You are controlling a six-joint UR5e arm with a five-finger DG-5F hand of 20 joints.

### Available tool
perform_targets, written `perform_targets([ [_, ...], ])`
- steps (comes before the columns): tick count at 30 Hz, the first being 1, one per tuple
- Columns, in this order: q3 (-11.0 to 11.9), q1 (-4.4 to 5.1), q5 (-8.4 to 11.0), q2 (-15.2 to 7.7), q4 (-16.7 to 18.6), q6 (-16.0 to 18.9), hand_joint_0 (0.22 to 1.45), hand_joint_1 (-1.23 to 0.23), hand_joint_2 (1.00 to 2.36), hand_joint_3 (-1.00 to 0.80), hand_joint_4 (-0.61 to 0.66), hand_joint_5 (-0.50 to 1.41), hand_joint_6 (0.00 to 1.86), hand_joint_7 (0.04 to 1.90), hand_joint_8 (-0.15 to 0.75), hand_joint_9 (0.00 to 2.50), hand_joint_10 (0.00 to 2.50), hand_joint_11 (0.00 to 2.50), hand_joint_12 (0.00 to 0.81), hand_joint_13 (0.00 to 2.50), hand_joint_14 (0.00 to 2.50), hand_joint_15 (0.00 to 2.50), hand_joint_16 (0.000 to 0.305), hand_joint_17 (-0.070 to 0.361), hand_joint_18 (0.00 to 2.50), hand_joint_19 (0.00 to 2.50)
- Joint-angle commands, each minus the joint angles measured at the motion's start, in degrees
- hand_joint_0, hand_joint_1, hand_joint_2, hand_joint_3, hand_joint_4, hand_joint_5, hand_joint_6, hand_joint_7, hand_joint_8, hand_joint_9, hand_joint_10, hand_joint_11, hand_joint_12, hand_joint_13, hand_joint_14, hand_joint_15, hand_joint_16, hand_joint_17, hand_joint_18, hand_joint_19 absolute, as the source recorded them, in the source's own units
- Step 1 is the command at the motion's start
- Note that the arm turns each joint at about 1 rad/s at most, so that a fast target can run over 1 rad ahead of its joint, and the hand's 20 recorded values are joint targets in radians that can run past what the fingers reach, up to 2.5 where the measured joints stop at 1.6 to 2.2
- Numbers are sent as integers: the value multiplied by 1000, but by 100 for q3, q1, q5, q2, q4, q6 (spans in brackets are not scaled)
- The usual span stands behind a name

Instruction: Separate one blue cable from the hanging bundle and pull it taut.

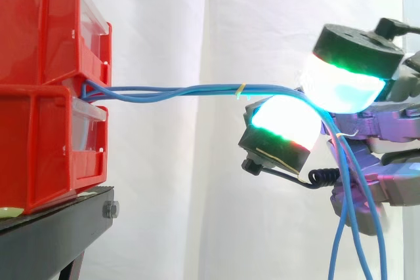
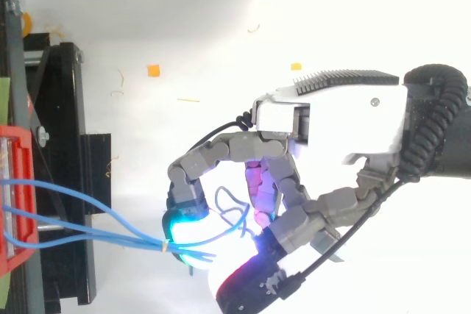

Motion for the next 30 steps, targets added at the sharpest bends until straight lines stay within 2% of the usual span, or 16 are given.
perform_targets([
  [1,6,-3,0,6,3,1,790,-914,1006,-428,-86,151,502,1308,122,2004,27,574,269,1403,23,773,38,85,965,873],
  [6,6,-3,0,6,-6,1,784,-891,1010,-386,-77,149,502,1315,119,2006,25,576,273,1402,24,783,37,84,966,873],
  [10,-3,-3,0,-3,-6,-8,770,-932,1010,-371,-94,148,502,1311,128,1992,26,575,274,1400,23,775,38,86,970,857],
  [12,-3,-3,0,6,3,-8,715,-960,1004,-447,-24,145,502,1324,128,1981,27,563,272,1397,22,770,39,89,971,851],
  [14,-3,-3,0,6,-6,1,605,-834,1000,-500,21,143,501,1349,126,1975,26,573,276,1389,23,776,41,93,960,856],
  [15,6,-3,0,6,3,1,519,-685,1000,-500,40,143,502,1355,140,1983,24,543,290,1397,23,763,47,106,969,833],
  [16,-3,-3,0,6,-6,1,469,-622,1000,-500,55,142,502,1358,151,1974,23,528,308,1418,22,743,53,118,1005,804],
  [21,-3,-3,-9,6,-6,1,425,-536,1000,-488,70,123,501,1420,194,1864,23,524,344,1369,22,721,64,144,993,754],
  [23,-3,-3,-9,6,-14,1,433,-549,1003,-445,71,120,501,1438,199,1843,24,520,342,1347,20,730,64,145,971,748],
  [24,-3,-3,-17,6,-14,1,458,-637,1006,-400,81,118,500,1432,189,1829,25,533,339,1331,22,740,62,139,942,761],
  [27,-3,-3,-9,6,-23,1,500,-776,1009,-374,86,115,519,1382,178,1830,23,543,320,1319,21,760,58,131,903,780],
  [30,-3,-3,-17,6,-23,1,547,-870,1010,-374,61,132,522,1354,150,1938,25,542,284,1372,22,766,53,119,904,798],
])
